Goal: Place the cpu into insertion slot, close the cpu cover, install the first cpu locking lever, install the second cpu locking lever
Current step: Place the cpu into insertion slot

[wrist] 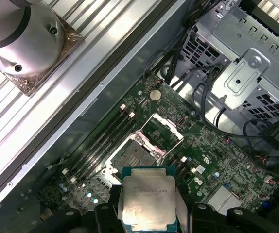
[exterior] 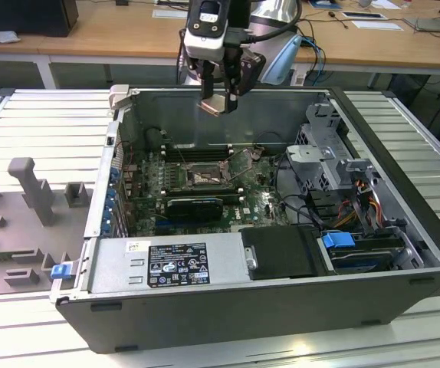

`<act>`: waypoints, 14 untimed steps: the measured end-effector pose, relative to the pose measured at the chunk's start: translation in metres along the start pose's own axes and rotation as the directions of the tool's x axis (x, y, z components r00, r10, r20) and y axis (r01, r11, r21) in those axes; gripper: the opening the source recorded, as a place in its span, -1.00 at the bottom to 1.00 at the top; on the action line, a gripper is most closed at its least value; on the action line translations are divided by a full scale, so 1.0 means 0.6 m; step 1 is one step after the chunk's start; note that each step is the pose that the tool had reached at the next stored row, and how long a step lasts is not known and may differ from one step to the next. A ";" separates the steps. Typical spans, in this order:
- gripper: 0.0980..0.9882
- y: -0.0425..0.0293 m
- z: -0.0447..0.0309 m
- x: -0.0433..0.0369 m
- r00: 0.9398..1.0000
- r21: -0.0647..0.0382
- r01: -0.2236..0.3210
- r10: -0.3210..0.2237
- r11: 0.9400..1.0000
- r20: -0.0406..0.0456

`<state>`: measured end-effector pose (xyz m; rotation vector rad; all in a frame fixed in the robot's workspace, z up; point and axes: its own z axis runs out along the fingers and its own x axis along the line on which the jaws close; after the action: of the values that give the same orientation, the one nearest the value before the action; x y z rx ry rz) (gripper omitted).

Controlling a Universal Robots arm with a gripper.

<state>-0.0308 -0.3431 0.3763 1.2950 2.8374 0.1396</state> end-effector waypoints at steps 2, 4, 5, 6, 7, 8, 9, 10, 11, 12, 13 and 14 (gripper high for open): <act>-0.04 0.000 0.000 0.000 1.000 0.000 -0.008 0.008 1.000 0.001; -0.04 0.000 0.000 0.000 1.000 0.000 -0.014 0.014 1.000 0.001; -0.04 0.000 0.000 0.000 1.000 0.000 -0.017 0.017 1.000 0.002; -0.04 0.000 0.000 0.000 1.000 0.000 -0.024 0.024 1.000 0.002; -0.04 0.000 0.000 0.000 1.000 -0.001 -0.031 0.031 1.000 0.003; -0.04 0.000 0.000 0.000 0.999 -0.001 -0.041 0.041 0.999 0.004; -0.04 0.000 0.000 0.000 0.999 -0.001 -0.050 0.050 0.999 0.004; -0.04 0.000 0.000 0.000 0.998 -0.001 -0.068 0.068 0.998 0.006; -0.04 0.000 0.000 0.000 0.997 -0.002 -0.075 0.075 0.997 0.007; -0.04 -0.001 0.000 0.000 0.997 -0.002 -0.082 0.082 0.997 0.007; -0.04 -0.001 0.000 0.001 0.996 -0.002 -0.094 0.094 0.996 0.008; -0.04 -0.001 0.000 0.001 0.994 -0.003 -0.106 0.106 0.994 0.009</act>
<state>-0.0316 -0.3431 0.3762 1.4421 2.7602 0.1376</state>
